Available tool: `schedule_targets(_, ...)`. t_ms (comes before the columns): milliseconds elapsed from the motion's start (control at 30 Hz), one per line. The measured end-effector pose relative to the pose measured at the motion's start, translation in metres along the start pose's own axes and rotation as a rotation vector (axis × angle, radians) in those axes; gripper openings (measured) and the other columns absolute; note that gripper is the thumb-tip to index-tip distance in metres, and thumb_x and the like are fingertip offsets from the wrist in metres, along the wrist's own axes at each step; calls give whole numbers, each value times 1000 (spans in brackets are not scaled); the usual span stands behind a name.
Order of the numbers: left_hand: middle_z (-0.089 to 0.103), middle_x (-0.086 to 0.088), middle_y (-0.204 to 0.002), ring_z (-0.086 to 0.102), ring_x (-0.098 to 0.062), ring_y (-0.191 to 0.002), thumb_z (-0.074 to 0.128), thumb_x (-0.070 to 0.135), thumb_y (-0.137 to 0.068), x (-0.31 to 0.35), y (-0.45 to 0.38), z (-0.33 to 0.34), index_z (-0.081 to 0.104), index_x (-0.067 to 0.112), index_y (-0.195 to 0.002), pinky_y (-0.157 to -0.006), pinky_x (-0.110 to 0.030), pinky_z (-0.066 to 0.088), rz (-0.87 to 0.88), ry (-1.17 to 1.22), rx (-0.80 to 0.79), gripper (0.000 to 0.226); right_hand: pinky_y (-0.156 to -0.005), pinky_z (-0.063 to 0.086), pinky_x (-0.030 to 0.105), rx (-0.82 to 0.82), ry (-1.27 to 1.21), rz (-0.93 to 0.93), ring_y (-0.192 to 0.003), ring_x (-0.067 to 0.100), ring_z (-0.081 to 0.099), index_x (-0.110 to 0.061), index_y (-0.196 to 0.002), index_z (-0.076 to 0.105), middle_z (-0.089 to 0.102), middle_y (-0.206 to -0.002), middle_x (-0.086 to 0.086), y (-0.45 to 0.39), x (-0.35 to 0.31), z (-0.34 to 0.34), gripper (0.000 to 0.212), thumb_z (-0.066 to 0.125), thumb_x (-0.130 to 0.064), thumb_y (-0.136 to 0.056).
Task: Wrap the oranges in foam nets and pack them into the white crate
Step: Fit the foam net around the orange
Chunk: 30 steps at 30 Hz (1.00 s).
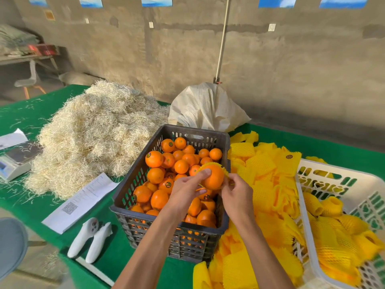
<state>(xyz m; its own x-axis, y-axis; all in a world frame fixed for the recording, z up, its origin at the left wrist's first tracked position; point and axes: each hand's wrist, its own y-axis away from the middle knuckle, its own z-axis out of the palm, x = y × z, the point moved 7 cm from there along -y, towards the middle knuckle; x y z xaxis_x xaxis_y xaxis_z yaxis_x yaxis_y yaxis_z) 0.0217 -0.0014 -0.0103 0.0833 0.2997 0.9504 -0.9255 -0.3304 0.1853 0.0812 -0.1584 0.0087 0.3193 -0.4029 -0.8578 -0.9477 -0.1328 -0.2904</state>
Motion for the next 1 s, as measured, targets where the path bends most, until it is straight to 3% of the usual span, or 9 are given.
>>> schedule_targets(100, 80, -5, -107, 73, -19, -110, 87, 63, -61, -6, -1, -6, 80, 11, -105, -93, -35, 60, -17, -26, 87, 68, -54, 46, 17, 69, -37, -40, -74, 9, 65, -18, -107, 62, 66, -82, -8, -1, -10, -9, 17, 54, -33, -103)
schedule_targets(233, 81, 3, -91, 76, -10, -89, 82, 63, -74, -2, -2, -8, 83, 19, -91, -93, -40, 59, 24, -139, 214, 47, -54, 42, 14, 34, 46, -273, -72, 7, 59, -14, -111, 59, 62, -85, -3, 11, -37, -11, 13, 54, -24, -104)
schedule_targets(333, 72, -11, -76, 66, -12, -68, 77, 68, -78, 14, 2, -6, 76, 4, -84, -77, -49, 59, 188, -216, 335, 64, -52, 42, 17, 36, 55, -347, -68, 10, 57, -14, -108, 60, 61, -83, -4, 21, -49, -9, 10, 56, -23, -104)
schedule_targets(400, 65, -18, -75, 57, -17, -67, 76, 69, -78, 21, 4, -5, 69, 3, -83, -67, -48, 54, 243, -185, 432, 67, -50, 47, 24, 15, 57, -365, -66, 11, 58, -17, -102, 59, 61, -79, -5, 28, -54, -3, 8, 58, -25, -103)
schedule_targets(467, 63, -10, -80, 58, -20, -73, 78, 66, -78, 20, 3, -5, 61, 10, -88, -65, -40, 51, 201, -105, 501, 59, -50, 50, 29, -20, 44, -353, -66, 11, 59, -21, -97, 57, 60, -76, -6, 34, -54, 5, 9, 61, -28, -100)
schedule_targets(600, 71, -11, -95, 67, -22, -86, 73, 59, -88, 12, -5, 8, 65, 3, -109, -76, -40, 56, 140, -94, 409, 60, -61, 53, 25, 8, 66, -422, -83, 6, 57, -20, -99, 61, 56, -96, -9, 31, -50, -4, 15, 62, -35, -99)
schedule_targets(700, 76, -4, -89, 71, -16, -86, 62, 50, -100, 15, -2, 28, 73, 8, -102, -72, -29, 57, 230, -124, 261, 44, -65, 53, 21, 88, 53, -441, -93, 7, 57, -19, -103, 65, 50, -107, -6, 26, -43, -18, 21, 59, -39, -101)
schedule_targets(900, 79, -4, -105, 73, -23, -105, 59, 31, -106, 21, -4, 72, 78, 16, -113, -91, -40, 60, 336, -129, 50, 25, -70, 54, 24, 278, 13, -363, -92, 7, 57, -13, -97, 65, 49, -107, -1, 22, -14, -51, 14, 68, -27, -96)
schedule_targets(1000, 78, -5, -105, 72, -26, -104, 70, 29, -99, 12, -6, 95, 77, 13, -111, -88, -45, 59, 310, -89, 86, 22, -70, 59, 26, 293, -86, -255, -91, 8, 64, -20, -108, 53, 53, -105, -4, 17, 4, -72, 31, 75, -32, -89)
